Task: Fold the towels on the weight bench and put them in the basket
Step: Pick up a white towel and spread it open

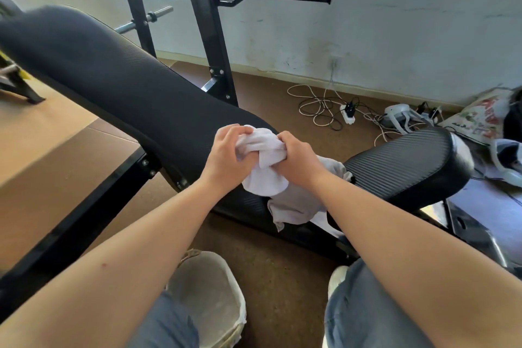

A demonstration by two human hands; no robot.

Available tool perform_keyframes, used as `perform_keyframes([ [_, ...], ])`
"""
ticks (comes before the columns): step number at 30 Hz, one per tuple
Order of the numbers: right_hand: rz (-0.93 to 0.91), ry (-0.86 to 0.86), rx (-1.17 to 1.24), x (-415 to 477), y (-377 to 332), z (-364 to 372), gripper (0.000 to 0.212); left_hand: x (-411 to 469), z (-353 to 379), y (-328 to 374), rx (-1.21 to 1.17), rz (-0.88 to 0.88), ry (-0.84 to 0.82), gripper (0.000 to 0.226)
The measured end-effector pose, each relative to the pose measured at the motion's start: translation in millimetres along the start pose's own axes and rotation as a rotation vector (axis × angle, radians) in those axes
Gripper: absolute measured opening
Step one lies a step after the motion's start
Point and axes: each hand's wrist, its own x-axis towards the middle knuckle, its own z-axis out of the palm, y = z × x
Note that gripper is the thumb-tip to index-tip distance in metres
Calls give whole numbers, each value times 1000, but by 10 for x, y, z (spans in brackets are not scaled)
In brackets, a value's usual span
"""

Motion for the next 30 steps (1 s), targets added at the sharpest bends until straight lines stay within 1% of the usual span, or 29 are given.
perform_keyframes([
  [3, -106, -51, -10, -52, -141, -33, 39, -24, -115, 62, -13, -97, 131, 20],
  [5, -189, -89, -76, -47, -197, -49, 50, -31, -213, 71, 23, -112, 141, 13],
  [8, -242, -148, -174, -22, -262, -78, 66, -46, -375, 27, 79, -126, 129, 18],
  [11, -268, -166, -259, 3, -332, -100, 74, -78, -545, -6, 86, -167, 159, 23],
  [13, -265, -163, -268, 9, -378, -114, 78, -99, -648, -34, 114, -189, 186, 24],
  [14, -266, -140, -283, 16, -395, -116, 74, -106, -692, -48, 142, -194, 192, 24],
  [15, -282, -96, -323, 31, -404, -117, 66, -114, -730, -63, 171, -195, 196, 23],
  [18, -314, 70, -463, 95, -453, -134, 34, -138, -820, -88, 269, -174, 197, 14],
  [19, -317, 115, -483, 108, -485, -143, 28, -146, -853, -88, 311, -168, 187, 14],
  [22, -327, 218, -463, 133, -577, -200, 23, -182, -964, -128, 418, -179, 112, 19],
  [25, -320, 317, -399, 163, -653, -292, 21, -284, -1081, -188, 477, -258, 74, 20],
  [27, -306, 375, -368, 167, -691, -356, 22, -357, -1164, -248, 499, -290, 91, 17],
  [30, -313, 408, -354, 153, -716, -438, 22, -427, -1333, -269, 510, -326, 154, 14],
])
